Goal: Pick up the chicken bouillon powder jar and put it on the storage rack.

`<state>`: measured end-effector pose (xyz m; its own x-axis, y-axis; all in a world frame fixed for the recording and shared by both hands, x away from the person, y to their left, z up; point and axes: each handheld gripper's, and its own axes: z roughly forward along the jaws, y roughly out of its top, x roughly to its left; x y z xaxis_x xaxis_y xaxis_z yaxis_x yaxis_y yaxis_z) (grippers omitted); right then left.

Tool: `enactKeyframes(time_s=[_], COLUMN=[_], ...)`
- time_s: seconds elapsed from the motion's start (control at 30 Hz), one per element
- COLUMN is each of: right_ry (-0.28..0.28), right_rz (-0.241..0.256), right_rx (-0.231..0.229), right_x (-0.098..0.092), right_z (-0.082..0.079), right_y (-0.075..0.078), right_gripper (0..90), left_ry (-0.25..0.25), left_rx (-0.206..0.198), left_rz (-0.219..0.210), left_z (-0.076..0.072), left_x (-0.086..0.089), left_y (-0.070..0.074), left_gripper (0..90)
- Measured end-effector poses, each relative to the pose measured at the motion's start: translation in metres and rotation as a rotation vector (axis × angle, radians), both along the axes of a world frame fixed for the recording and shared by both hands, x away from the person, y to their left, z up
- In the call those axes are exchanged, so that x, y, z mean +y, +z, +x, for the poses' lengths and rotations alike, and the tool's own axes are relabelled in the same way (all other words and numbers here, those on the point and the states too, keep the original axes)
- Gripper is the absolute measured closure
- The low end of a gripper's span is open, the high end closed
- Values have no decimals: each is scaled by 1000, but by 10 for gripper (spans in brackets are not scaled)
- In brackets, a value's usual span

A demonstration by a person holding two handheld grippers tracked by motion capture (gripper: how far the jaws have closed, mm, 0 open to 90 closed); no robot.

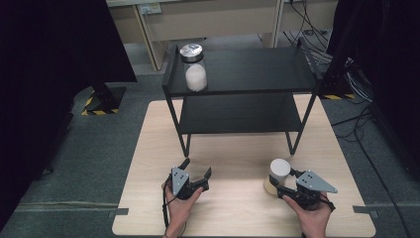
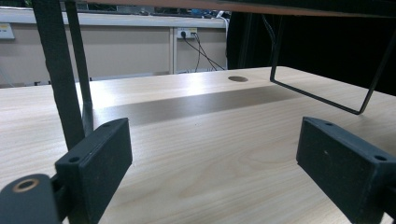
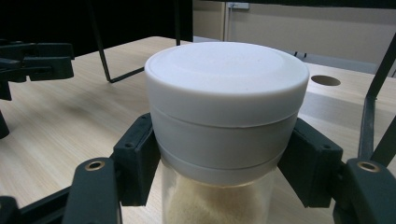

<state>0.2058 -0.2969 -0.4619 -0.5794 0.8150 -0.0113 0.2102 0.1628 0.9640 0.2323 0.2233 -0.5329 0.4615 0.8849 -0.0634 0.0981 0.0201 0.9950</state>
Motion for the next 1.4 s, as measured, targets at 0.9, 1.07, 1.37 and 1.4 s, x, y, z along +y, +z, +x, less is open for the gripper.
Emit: enactKeyframes(time_s=[0.9, 1.07, 1.37, 1.4], right_ry=[-57, -67, -90, -92], right_rz=[70, 74, 92, 94], right_rx=[-175, -193, -225, -228], right_x=[8, 14, 21, 22], right_z=[4, 6, 10, 10], right_y=[80, 94, 117, 119], right_gripper=[348, 348, 348, 348], left_ry=[3, 5, 7, 7], left_rx=[1, 0, 1, 2], left_rz=[-4, -6, -10, -10], left_z=[0, 0, 0, 0], left_x=[0, 0, 0, 0], left_y=[0, 0, -1, 0], left_gripper=[98, 99, 99, 99])
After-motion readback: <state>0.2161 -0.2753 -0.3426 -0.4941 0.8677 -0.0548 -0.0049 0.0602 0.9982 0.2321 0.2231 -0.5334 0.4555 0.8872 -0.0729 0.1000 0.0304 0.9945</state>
